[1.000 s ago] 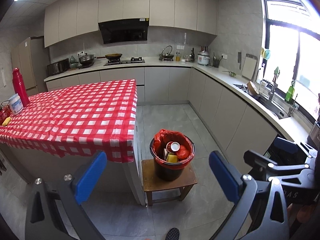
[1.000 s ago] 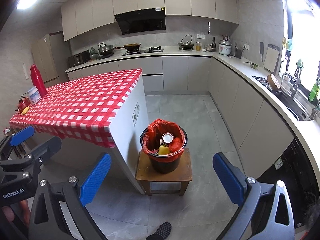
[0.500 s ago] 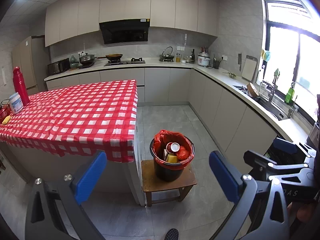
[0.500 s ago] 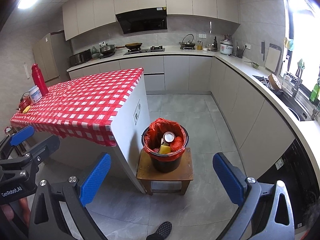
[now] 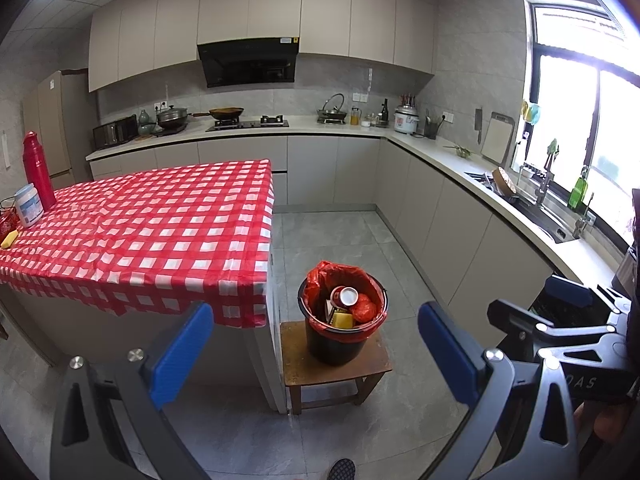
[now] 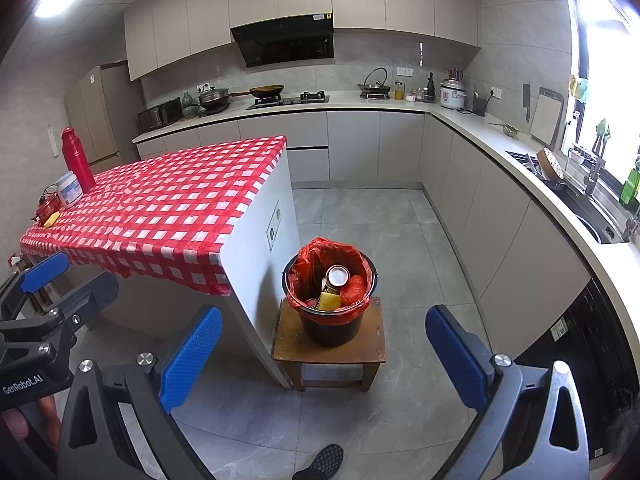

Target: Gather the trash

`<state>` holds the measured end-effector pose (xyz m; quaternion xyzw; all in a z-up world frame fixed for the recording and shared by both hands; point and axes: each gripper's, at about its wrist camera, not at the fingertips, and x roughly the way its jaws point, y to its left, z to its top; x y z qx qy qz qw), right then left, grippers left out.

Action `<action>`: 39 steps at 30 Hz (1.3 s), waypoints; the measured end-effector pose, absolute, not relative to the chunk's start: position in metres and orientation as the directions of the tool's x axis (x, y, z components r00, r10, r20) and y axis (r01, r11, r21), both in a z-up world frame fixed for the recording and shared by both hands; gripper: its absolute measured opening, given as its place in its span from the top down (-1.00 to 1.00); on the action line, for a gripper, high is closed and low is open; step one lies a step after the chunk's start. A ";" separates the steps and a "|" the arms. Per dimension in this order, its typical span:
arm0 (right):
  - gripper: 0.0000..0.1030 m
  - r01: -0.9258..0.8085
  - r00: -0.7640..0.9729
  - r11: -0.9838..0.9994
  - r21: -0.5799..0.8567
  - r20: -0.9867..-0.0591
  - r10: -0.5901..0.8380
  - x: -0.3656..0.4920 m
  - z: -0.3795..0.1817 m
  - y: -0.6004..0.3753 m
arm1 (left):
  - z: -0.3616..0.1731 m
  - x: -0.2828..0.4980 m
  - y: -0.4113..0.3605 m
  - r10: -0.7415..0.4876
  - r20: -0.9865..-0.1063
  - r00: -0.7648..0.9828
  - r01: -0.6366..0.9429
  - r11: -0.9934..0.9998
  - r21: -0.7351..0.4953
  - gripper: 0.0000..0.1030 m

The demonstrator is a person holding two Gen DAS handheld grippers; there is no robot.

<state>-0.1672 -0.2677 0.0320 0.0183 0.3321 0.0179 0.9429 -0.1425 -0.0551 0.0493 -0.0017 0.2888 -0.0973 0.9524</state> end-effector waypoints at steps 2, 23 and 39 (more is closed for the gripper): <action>-1.00 -0.021 0.780 0.999 0.043 -0.625 0.044 -0.167 0.032 -0.268 | 0.050 -0.141 -0.055 -0.184 -0.550 0.815 0.183 0.981 -0.059 -0.99; -1.00 -0.024 0.784 0.999 0.037 -0.619 0.042 -0.165 0.032 -0.265 | 0.052 -0.136 -0.051 -0.183 -0.552 0.814 0.176 0.982 -0.066 -0.99; -1.00 -0.023 0.786 0.999 0.032 -0.618 0.038 -0.165 0.033 -0.264 | 0.053 -0.134 -0.050 -0.191 -0.553 0.811 0.179 0.981 -0.077 -0.99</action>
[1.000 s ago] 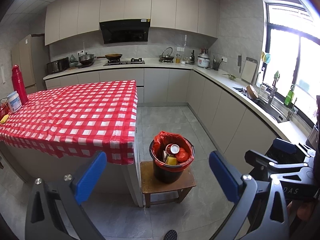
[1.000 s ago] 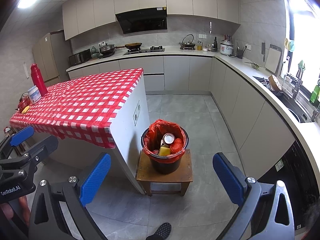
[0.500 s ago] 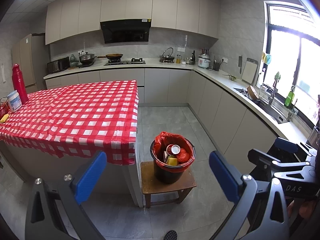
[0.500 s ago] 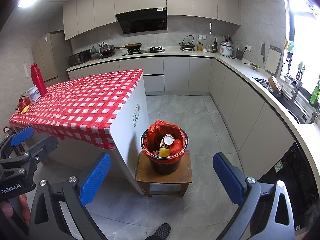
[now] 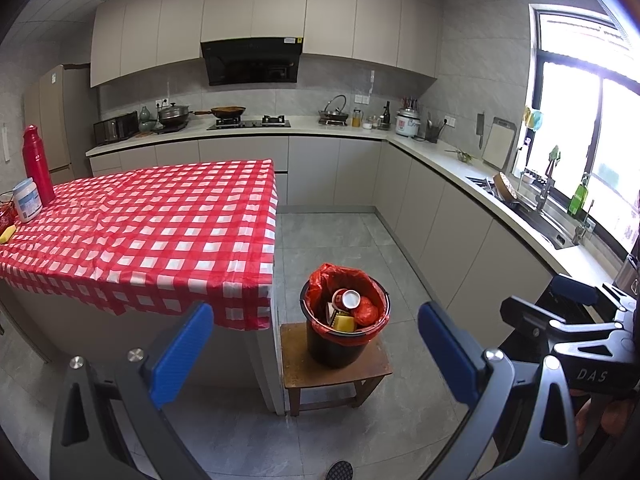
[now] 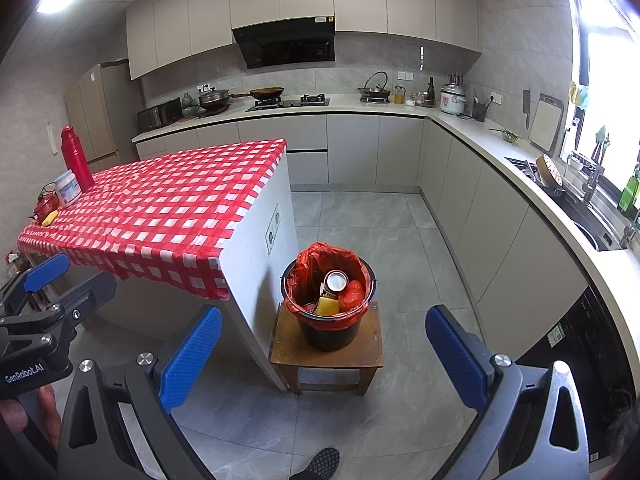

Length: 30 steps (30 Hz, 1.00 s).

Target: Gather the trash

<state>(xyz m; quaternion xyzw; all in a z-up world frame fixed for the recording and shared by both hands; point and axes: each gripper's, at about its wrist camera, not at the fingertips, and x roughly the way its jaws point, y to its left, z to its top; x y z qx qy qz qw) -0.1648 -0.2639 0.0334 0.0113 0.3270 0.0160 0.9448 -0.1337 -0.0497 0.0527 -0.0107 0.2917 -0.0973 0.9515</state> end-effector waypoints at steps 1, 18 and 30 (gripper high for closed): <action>-1.00 -0.023 0.786 0.999 0.033 -0.618 0.039 -0.165 0.033 -0.264 | 0.052 -0.134 -0.049 -0.191 -0.552 0.812 0.179 0.981 -0.077 -0.99; -1.00 -0.027 0.784 0.999 0.033 -0.620 0.041 -0.163 0.035 -0.271 | 0.049 -0.129 -0.042 -0.200 -0.550 0.811 0.187 0.979 -0.080 -0.99; -1.00 -0.027 0.777 0.999 0.035 -0.628 0.043 -0.159 0.031 -0.278 | 0.042 -0.125 -0.038 -0.238 -0.559 0.795 0.211 0.971 -0.113 -0.99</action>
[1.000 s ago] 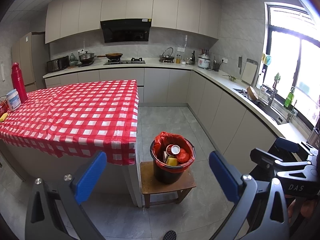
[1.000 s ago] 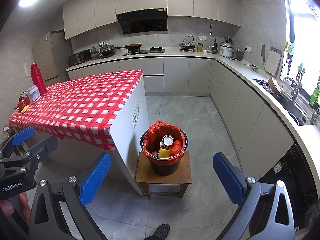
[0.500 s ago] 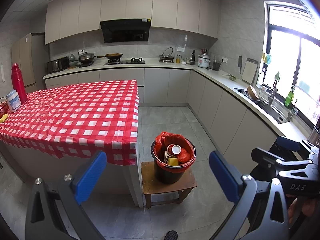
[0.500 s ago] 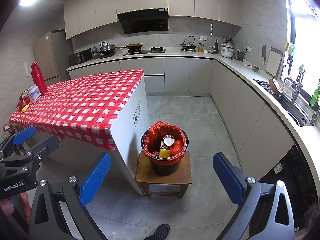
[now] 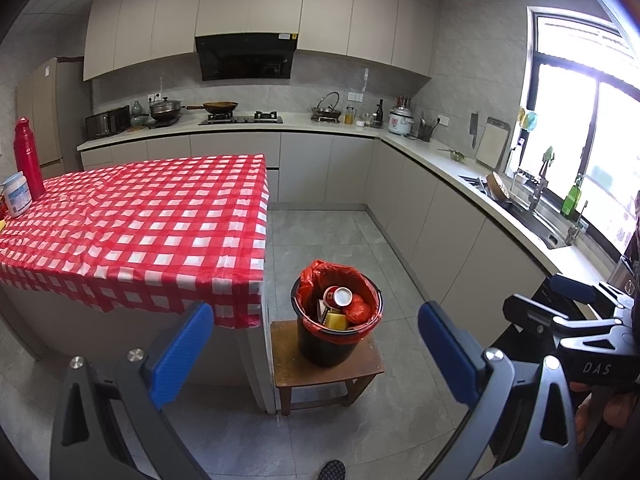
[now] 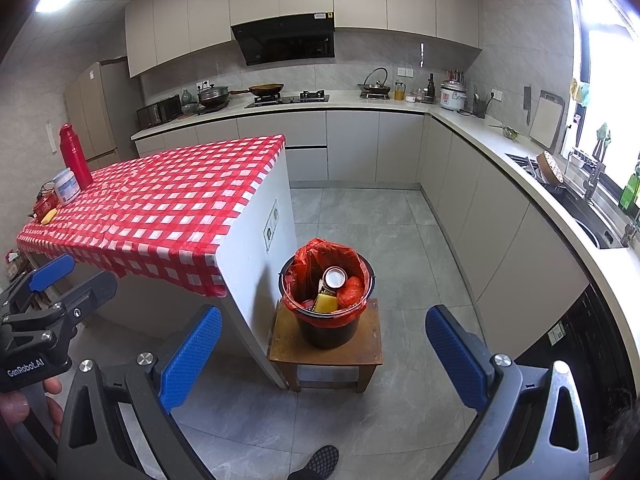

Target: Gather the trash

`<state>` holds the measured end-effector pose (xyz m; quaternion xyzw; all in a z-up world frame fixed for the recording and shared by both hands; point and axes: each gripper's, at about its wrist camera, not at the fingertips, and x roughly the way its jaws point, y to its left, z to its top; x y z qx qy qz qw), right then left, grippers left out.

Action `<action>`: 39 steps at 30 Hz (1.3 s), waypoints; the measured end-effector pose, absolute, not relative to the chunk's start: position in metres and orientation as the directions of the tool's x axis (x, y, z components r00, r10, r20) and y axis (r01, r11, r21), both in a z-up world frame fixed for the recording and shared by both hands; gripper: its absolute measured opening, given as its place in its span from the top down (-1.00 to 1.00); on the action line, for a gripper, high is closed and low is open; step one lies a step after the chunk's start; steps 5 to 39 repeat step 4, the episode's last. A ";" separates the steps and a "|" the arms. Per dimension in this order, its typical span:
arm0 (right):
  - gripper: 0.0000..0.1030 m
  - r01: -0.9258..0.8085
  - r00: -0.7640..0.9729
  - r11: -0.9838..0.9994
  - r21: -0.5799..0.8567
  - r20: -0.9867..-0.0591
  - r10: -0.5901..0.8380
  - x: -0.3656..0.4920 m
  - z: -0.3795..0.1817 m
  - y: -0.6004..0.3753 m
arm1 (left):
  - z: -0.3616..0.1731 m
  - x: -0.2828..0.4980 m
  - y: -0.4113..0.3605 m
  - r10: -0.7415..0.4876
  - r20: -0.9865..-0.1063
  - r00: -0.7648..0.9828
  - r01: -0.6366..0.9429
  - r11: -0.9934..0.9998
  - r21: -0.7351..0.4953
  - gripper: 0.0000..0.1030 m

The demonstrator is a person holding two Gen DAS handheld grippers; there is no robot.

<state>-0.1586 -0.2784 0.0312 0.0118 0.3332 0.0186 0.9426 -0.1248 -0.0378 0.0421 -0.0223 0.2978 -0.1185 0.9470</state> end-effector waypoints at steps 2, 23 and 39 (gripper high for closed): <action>-1.00 -0.027 0.777 0.999 0.035 -0.628 0.043 -0.159 0.031 -0.278 | 0.041 -0.124 -0.039 -0.238 -0.560 0.793 0.211 0.971 -0.114 -0.99; -1.00 -0.027 0.777 0.999 0.034 -0.628 0.042 -0.159 0.031 -0.278 | 0.041 -0.123 -0.040 -0.236 -0.562 0.792 0.211 0.971 -0.111 -0.99; -1.00 -0.027 0.777 0.999 0.034 -0.628 0.042 -0.159 0.031 -0.278 | 0.041 -0.123 -0.040 -0.236 -0.562 0.792 0.211 0.971 -0.111 -0.99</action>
